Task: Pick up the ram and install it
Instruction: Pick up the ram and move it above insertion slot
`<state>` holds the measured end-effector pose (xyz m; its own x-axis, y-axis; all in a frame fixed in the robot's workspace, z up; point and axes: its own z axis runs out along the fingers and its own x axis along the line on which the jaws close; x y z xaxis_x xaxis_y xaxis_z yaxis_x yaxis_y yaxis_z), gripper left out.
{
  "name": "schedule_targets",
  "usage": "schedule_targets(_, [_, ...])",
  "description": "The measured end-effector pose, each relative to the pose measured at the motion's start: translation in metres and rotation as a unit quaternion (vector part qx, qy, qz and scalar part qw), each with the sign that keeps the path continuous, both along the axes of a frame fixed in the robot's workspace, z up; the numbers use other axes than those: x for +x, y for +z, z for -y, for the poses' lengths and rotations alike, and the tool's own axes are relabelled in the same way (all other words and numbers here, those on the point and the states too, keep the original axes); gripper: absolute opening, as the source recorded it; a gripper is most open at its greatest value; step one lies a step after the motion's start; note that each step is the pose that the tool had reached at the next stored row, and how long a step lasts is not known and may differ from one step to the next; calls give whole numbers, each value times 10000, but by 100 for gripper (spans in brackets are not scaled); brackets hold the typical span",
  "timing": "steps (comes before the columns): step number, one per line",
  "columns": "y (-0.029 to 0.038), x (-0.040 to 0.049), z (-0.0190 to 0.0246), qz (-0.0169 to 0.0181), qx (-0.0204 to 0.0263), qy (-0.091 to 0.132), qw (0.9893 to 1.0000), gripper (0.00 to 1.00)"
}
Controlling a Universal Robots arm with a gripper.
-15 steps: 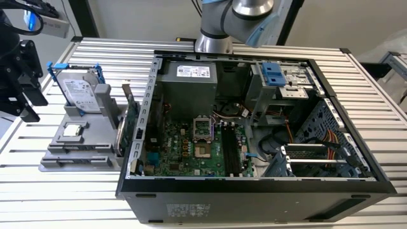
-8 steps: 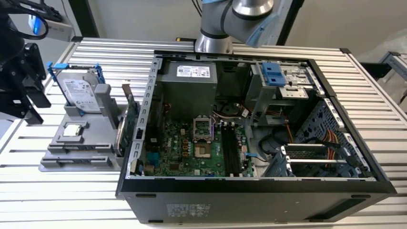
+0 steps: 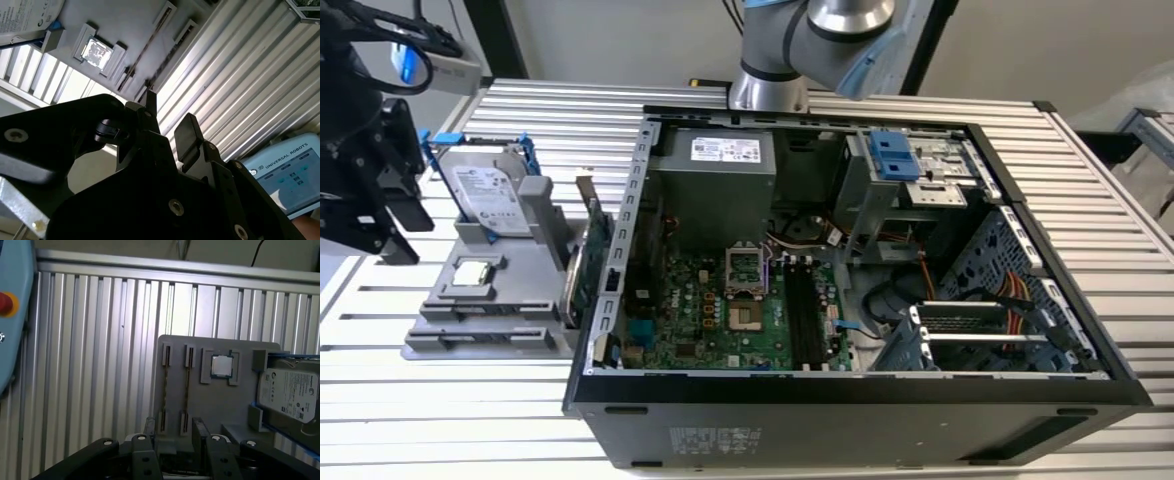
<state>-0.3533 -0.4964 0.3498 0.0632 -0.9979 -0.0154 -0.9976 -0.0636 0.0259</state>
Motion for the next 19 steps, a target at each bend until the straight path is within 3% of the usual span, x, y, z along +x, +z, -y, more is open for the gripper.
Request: schedule_targets(19, [-93, 3, 0, 0, 0, 0, 10000, 100])
